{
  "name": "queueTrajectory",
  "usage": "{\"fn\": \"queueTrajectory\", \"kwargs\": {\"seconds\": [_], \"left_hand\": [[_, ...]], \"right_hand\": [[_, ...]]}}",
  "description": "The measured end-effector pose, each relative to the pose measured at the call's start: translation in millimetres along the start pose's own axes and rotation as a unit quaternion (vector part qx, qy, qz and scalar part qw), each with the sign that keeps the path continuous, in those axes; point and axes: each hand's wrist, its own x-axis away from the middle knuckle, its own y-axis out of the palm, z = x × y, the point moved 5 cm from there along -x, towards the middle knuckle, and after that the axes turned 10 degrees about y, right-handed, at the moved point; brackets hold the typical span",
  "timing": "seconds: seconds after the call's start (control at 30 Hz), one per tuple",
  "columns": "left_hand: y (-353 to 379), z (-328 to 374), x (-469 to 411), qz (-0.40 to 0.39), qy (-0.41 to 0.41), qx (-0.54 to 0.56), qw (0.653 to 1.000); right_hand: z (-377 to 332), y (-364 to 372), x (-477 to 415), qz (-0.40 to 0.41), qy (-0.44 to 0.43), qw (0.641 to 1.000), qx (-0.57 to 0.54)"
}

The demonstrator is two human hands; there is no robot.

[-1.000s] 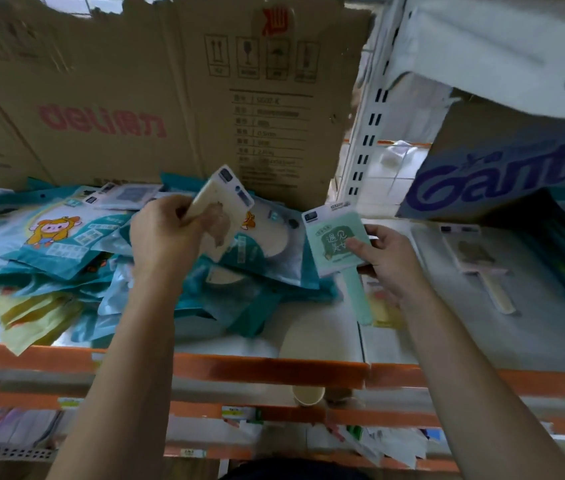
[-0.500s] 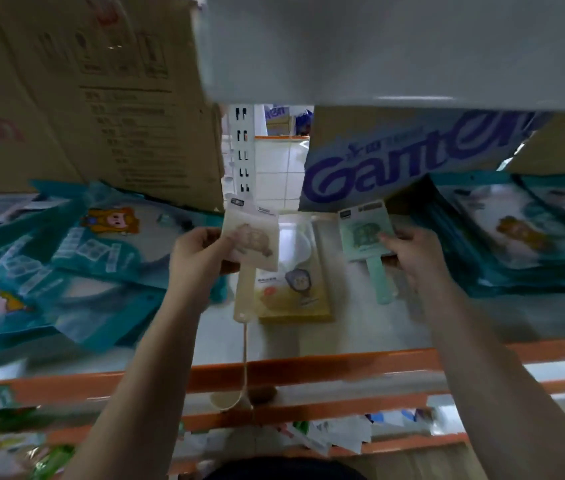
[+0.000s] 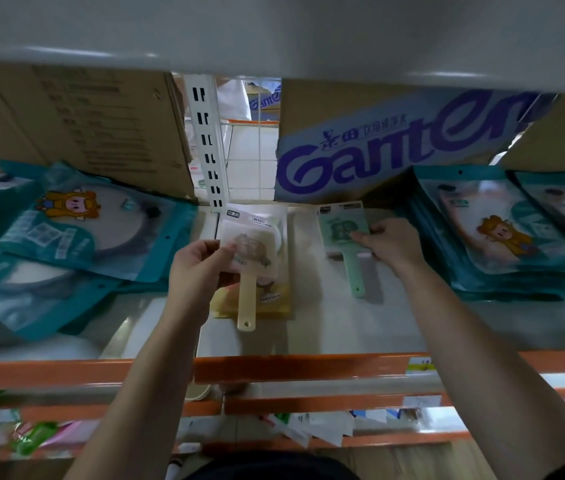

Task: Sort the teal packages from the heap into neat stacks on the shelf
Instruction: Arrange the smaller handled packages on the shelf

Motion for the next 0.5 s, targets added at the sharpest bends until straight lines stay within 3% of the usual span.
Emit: {"fn": "queueTrajectory", "kwargs": {"seconds": [0.23, 0.5], "left_hand": [[6.8, 0.0, 1.1, 0.006, 0.0, -0.002, 1.0], [11.4, 0.0, 4.5, 0.017, -0.004, 0.012, 1.0]], "right_hand": [[-8.4, -1.6, -0.7, 0.023, -0.047, 0.997, 0.06], [-0.3, 3.3, -0.4, 0.027, -0.04, 0.999, 0.018]]}}
